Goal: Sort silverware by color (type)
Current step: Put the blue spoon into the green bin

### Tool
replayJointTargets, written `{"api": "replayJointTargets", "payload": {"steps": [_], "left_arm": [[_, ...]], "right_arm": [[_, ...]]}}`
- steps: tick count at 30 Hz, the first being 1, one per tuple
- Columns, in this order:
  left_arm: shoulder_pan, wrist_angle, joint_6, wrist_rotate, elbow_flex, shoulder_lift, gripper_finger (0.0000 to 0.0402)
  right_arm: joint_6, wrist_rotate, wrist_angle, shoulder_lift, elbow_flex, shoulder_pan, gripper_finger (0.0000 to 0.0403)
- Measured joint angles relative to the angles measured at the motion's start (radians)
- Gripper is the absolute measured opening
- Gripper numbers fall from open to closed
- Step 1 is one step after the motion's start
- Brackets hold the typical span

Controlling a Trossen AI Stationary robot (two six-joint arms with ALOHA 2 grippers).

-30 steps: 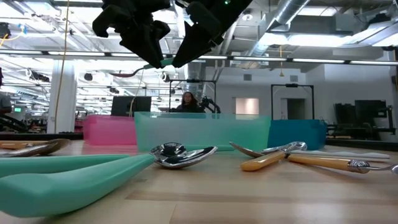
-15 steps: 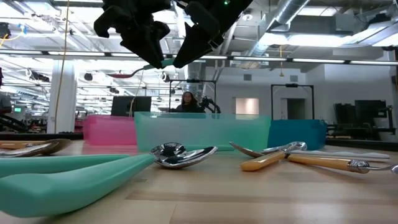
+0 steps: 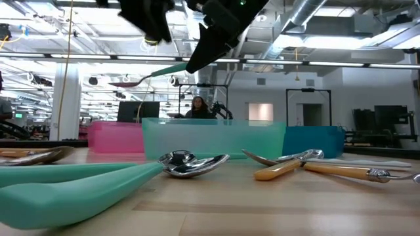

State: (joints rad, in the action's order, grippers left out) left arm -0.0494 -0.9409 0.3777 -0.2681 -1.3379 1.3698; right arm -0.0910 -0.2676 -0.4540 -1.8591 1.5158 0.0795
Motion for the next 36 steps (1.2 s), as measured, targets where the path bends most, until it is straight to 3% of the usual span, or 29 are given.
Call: {"api": "replayJointTargets", "payload": {"steps": [7, 13, 18, 22, 31, 36], "left_arm": [[-0.01, -0.001, -0.047, 0.019, -0.007, -0.222, 0.0161], [-0.031, 0.079, -0.099, 0.063, 0.003, -0.404, 0.0161], [-0.065, 0.167, -0.089, 0.079, 0.051, -0.485, 0.0161], [-0.083, 0.207, -0.085, 0.089, 0.102, -0.505, 0.0161], [-0.09, 0.22, -0.088, 0.086, 0.186, -0.506, 0.0161], [-0.09, 0.233, -0.102, 0.086, 0.199, -0.51, 0.0161]], "right_arm": [[0.028, 0.01, 0.003, 0.088, -0.068, -0.045, 0.0109], [0.157, -0.045, 0.099, 0.284, -0.271, -0.055, 0.0114], [0.258, -0.122, 0.314, 0.381, -0.475, -0.038, 0.0112], [0.306, -0.123, 0.399, 0.381, -0.563, -0.032, 0.0113], [0.329, -0.12, 0.478, 0.296, -0.62, -0.043, 0.0114], [0.319, -0.061, 0.544, 0.207, -0.623, -0.065, 0.0115]]}}
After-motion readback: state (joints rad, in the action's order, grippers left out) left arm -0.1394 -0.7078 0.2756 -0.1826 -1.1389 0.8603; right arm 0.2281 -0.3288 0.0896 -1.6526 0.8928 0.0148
